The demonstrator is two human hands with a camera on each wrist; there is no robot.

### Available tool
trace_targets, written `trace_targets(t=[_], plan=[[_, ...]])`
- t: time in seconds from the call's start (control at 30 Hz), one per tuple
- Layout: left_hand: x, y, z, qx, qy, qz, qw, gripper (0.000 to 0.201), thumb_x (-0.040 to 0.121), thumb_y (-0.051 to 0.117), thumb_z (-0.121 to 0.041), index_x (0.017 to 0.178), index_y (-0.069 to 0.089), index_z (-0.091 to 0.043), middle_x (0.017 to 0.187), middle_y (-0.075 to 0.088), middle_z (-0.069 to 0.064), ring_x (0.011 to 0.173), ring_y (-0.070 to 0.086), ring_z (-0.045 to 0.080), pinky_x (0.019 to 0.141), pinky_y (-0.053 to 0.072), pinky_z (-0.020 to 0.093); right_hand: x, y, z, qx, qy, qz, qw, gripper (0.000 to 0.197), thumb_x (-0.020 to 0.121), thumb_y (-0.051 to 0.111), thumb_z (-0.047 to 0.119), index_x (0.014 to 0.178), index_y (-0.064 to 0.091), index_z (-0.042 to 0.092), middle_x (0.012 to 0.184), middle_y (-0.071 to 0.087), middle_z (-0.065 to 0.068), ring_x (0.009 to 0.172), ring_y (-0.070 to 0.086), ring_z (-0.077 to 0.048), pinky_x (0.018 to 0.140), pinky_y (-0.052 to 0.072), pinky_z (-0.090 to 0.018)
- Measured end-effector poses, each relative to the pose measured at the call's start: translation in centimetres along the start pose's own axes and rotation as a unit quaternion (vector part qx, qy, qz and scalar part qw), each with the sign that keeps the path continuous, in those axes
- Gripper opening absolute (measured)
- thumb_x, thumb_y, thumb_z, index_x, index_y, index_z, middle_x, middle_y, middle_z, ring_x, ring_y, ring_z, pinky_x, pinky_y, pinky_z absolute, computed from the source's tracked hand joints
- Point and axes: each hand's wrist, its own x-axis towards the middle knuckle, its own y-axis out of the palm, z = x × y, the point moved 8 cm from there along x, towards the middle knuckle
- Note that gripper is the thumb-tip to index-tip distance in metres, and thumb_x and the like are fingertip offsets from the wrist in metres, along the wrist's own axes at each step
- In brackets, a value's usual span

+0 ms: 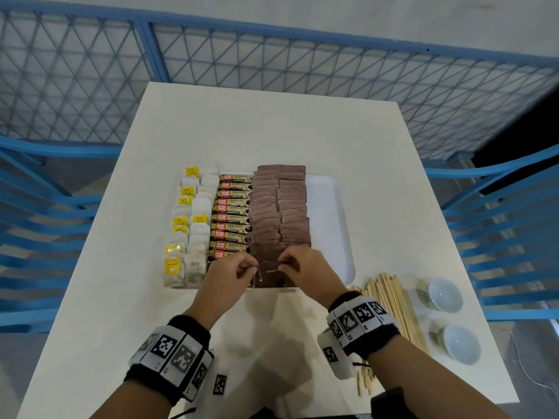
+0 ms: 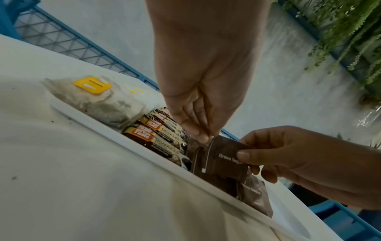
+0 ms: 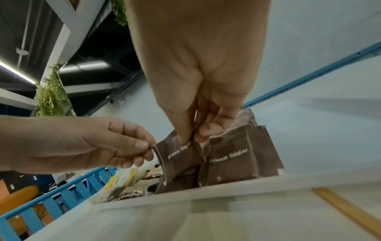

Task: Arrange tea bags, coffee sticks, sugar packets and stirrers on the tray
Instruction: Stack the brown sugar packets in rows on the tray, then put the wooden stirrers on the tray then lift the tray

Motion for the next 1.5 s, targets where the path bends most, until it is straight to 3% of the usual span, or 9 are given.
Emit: trace_targets(t=[0.2,0.37,0.53,0.67,0.87,1.0,1.17,1.27,1.5], plan=[[0.7,-0.1,0.3,0.04,0.026,0.001,0.999,0.007,0.084,0.063,-0.005,0.086,0.068,-0.01,0.071,0.058,-0.016,0.066,0.055,0.0,0.062,0.041,0.006,0.0,1.5,-0.4,-0.031,0.009,0.007,0.999,0.014,0.087,0.062,0.015,0.097,0.064,0.006,0.1,0.063,-0.007,0.082,0.045,-0.009,0.074,0.034,-0.015],[0.5,-0.3,0.8,0.047,0.024,0.014,0.999,0.009,0.085,0.061,-0.005,0.09,0.067,-0.009,0.072,0.058,-0.011,0.067,0.054,-0.002,0.06,0.04,0.006,-0.5,1.7,-0.2,-0.055,-0.011,-0.034,0.998,0.027,0.084,0.065,0.015,0.109,0.059,0.008,0.11,0.054,-0.006,0.091,0.049,-0.014,0.085,0.043,-0.023],[-1.0,0.3,0.1,0.054,0.055,0.049,0.996,0.009,0.087,0.059,-0.006,0.089,0.065,-0.013,0.076,0.058,-0.012,0.071,0.055,0.0,0.062,0.04,0.009,-3.3,0.5,-0.2,-0.044,-0.034,-0.143,0.988,0.025,0.083,0.063,0.011,0.108,0.058,0.009,0.107,0.054,-0.005,0.091,0.059,-0.02,0.08,0.054,-0.028],[-2.9,3.6,-1.1,0.073,0.082,0.149,0.983,0.01,0.09,0.057,-0.014,0.094,0.066,-0.015,0.085,0.064,-0.007,0.074,0.057,0.004,0.064,0.042,0.01,-7.8,-0.8,-3.4,-0.065,0.052,-0.208,0.975,0.018,0.083,0.065,0.009,0.1,0.063,0.01,0.096,0.057,-0.002,0.086,0.055,-0.017,0.075,0.044,-0.022],[-4.3,9.9,-3.4,0.103,0.087,0.252,0.958,0.016,0.09,0.053,-0.013,0.097,0.067,-0.012,0.096,0.064,-0.002,0.083,0.057,0.008,0.071,0.04,0.011,-15.2,-3.4,-9.9,-0.136,0.175,-0.286,0.932,0.023,0.071,0.073,0.003,0.092,0.065,-0.001,0.09,0.061,-0.018,0.083,0.059,-0.037,0.077,0.045,-0.036],[-4.0,13.8,-4.3,0.099,0.031,0.262,0.959,0.018,0.089,0.053,-0.014,0.102,0.065,-0.009,0.102,0.066,0.004,0.085,0.057,0.012,0.073,0.041,0.016,-17.1,-3.5,-13.6,-0.126,0.222,-0.245,0.935,0.039,0.078,0.047,0.029,0.095,0.059,-0.004,0.097,0.058,-0.024,0.087,0.057,-0.042,0.079,0.049,-0.045],[-3.6,16.8,-5.1,0.065,-0.035,0.21,0.975,0.022,0.087,0.058,-0.013,0.107,0.063,-0.008,0.102,0.065,0.005,0.088,0.057,0.012,0.068,0.036,0.013,-16.8,-4.4,-15.7,-0.111,0.238,-0.223,0.939,0.035,0.072,0.071,0.013,0.099,0.055,-0.004,0.095,0.056,-0.022,0.084,0.055,-0.041,0.076,0.048,-0.045],[-3.6,17.9,-5.5,0.042,-0.062,0.178,0.981,0.02,0.085,0.062,-0.015,0.103,0.064,-0.009,0.094,0.064,0.001,0.085,0.058,0.01,0.065,0.037,0.009,-16.2,-4.4,-15.9,-0.105,0.233,-0.201,0.946,0.032,0.08,0.066,0.014,0.106,0.055,-0.001,0.104,0.057,-0.019,0.095,0.053,-0.037,0.084,0.045,-0.044],[-4.2,19.3,-6.1,-0.006,-0.119,0.142,0.983,0.024,0.082,0.068,-0.018,0.104,0.061,-0.01,0.093,0.062,0.0,0.087,0.059,0.015,0.077,0.043,0.021,-15.6,-4.4,-15.3,0.029,0.21,-0.154,0.965,0.046,0.085,0.058,0.008,0.128,0.039,0.005,0.118,0.05,-0.012,0.107,0.047,-0.024,0.088,0.035,-0.02]])
